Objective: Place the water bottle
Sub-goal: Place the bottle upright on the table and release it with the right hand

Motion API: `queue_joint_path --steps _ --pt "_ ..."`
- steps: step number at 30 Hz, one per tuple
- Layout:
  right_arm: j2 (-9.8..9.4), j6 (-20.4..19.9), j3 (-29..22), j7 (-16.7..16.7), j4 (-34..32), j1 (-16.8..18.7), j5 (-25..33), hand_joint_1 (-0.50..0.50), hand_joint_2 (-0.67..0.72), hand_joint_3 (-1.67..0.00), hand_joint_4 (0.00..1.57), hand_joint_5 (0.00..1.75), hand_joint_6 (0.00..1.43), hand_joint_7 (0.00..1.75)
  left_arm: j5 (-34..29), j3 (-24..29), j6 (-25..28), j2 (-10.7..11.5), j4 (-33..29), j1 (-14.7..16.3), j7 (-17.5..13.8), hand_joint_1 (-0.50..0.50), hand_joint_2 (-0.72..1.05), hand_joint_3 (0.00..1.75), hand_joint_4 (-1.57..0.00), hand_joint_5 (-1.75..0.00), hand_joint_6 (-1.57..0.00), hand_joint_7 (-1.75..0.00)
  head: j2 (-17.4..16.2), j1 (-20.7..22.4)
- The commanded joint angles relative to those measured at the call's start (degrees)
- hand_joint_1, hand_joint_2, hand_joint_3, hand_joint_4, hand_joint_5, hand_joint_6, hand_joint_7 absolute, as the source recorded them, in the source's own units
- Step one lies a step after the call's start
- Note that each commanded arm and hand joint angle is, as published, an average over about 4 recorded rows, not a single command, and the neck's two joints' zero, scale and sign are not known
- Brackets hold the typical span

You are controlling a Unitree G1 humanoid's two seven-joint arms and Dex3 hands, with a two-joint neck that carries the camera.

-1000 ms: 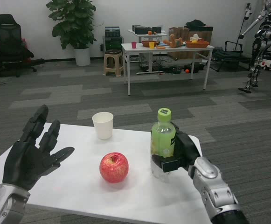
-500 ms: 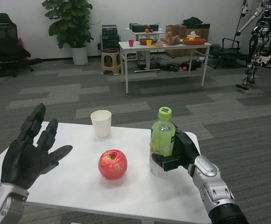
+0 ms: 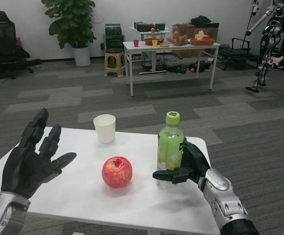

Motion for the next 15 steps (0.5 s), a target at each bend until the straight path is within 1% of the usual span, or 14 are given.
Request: queue_joint_path --steps 1,3,5,8,12,15 --pt "0.12 -0.9 0.2 0.2 -1.0 0.2 1.3 -0.44 0.06 -0.04 0.00 0.00 0.00 0.05 -0.2 -0.1 -0.1 0.0 0.4 -0.4 -0.1 -0.50 0.60 0.07 0.00 0.00 0.00 0.00 0.0 0.0" --pt "0.12 -1.9 0.1 0.2 -1.0 0.2 1.5 -0.46 0.14 0.00 0.00 0.00 0.00 0.00 -0.2 -0.1 -0.1 0.0 0.3 -0.4 -0.1 -0.50 0.60 0.09 0.00 0.00 0.00 0.00 0.1 0.1" --pt "0.12 -3.1 0.0 0.1 -1.0 0.2 1.6 -0.46 0.20 0.00 0.00 0.00 0.00 0.00 -0.2 -0.1 -0.1 0.0 0.3 -0.3 -0.1 -0.50 0.60 0.09 0.00 0.00 0.00 0.00 0.1 0.1" --pt "0.14 -5.4 -0.3 -1.0 -0.9 0.2 2.9 -0.46 0.22 0.00 0.00 0.00 0.00 0.00 -0.2 -0.1 -0.1 0.0 0.3 -0.2 -0.1 -0.50 0.60 0.02 0.00 0.00 0.00 0.00 0.2 0.0" --pt "0.28 -8.1 -1.9 -2.5 -1.3 0.2 4.5 -0.46 0.28 0.00 0.00 0.00 0.00 0.00 -0.2 0.0 -0.1 0.0 0.3 -0.1 -0.1 -0.50 0.60 0.09 0.00 0.00 0.00 0.00 0.3 -0.2" --pt "0.43 -8.9 -4.6 -2.9 -2.8 0.2 5.0 -0.46 0.28 0.00 0.00 0.00 0.00 0.00 -0.2 0.1 -0.1 0.0 0.3 0.0 -0.2 -0.50 0.60 0.07 0.00 0.00 0.00 0.00 0.4 -0.3"
